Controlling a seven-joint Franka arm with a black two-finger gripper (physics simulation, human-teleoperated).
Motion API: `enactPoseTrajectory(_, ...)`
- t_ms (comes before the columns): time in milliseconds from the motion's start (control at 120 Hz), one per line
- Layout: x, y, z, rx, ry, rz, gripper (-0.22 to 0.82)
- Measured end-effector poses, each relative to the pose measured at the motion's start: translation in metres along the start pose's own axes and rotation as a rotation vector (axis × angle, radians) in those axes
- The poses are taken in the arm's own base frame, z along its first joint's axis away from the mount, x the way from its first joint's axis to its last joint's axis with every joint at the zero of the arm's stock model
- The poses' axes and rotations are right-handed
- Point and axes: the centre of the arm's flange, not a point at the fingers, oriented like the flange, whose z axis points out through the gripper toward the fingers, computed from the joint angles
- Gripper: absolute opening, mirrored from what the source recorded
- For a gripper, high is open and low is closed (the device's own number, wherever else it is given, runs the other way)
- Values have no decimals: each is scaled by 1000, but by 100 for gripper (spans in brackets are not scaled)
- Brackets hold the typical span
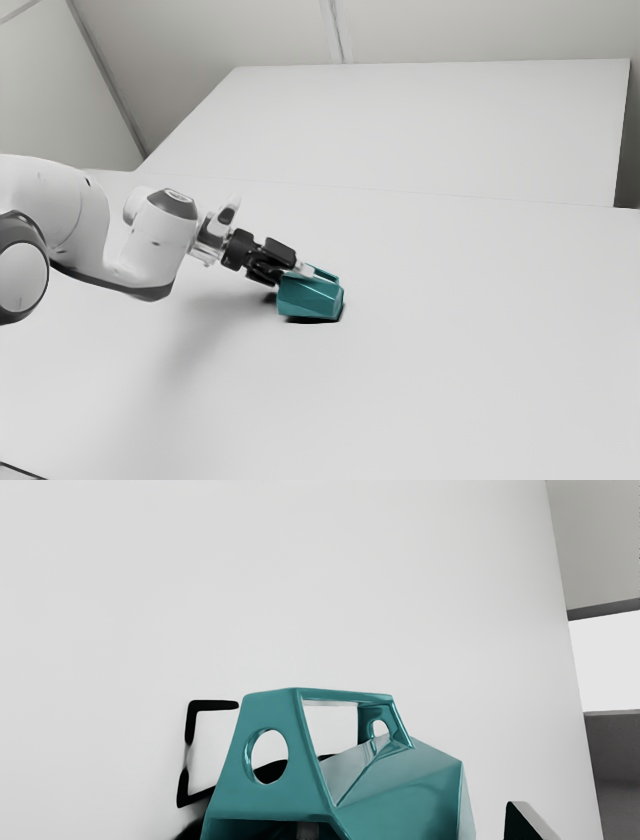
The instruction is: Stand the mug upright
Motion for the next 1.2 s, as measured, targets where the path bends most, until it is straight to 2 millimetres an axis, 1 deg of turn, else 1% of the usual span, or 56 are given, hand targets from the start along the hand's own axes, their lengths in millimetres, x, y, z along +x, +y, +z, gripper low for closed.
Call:
enactPoseTrajectory(100, 4, 5, 1, -4, 7, 16, 27)
enactPoseTrajectory(242, 4, 7, 3, -10, 13, 24, 22)
enactPoseTrajectory(417, 5, 8, 3, -13, 19, 30, 5)
enactPoseTrajectory(667, 6, 10, 5, -14, 25, 36, -8)
enactPoseTrajectory(767, 6, 13, 8, -14, 21, 42, -12)
enactPoseTrajectory(842, 11, 23, 10, -10, 18, 65, -12)
enactPoseTrajectory(917, 19, 38, 15, 12, -3, 112, -12)
enactPoseTrajectory(1008, 27, 54, 15, 64, -46, 172, -15)
enactPoseTrajectory(1075, 37, 63, 10, 123, -89, 220, -16)
enactPoseTrajectory(1200, 57, 78, -7, 261, -178, 302, -17)
